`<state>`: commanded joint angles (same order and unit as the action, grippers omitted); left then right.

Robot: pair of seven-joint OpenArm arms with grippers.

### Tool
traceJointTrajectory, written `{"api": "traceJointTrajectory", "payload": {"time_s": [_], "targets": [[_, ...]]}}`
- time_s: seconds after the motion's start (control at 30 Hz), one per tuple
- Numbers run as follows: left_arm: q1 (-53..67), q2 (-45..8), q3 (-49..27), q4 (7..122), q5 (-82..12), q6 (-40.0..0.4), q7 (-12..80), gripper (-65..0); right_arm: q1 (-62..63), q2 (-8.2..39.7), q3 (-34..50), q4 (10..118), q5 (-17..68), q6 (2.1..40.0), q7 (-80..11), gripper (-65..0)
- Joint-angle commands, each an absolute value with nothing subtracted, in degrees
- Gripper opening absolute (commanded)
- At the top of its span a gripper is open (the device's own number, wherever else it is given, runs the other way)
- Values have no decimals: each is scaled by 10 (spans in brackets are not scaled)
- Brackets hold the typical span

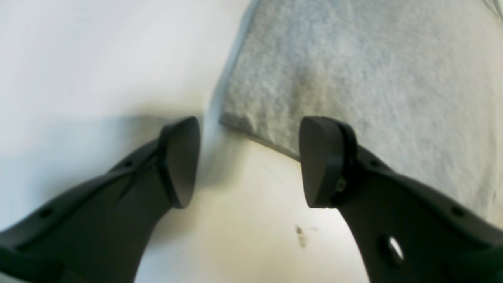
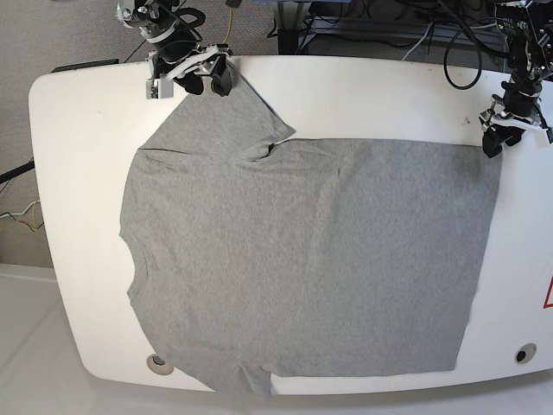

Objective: Fold the T-shirt properly
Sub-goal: 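Move the left gripper onto the shirt's shoulder corner and close it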

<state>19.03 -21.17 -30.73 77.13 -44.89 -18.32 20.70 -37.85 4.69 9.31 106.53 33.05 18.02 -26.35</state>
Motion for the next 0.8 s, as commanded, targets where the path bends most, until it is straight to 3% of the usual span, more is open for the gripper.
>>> {"api": "traceJointTrajectory", "payload": {"time_s": [0.4, 0.8], "targets": [[176, -211, -306, 759, -445, -181, 277, -284, -380, 47, 95, 1063, 332, 181, -260, -288], [174, -207, -303, 742, -452, -188, 272, -276, -377, 47, 94, 1064, 330, 179, -265, -287]]}}
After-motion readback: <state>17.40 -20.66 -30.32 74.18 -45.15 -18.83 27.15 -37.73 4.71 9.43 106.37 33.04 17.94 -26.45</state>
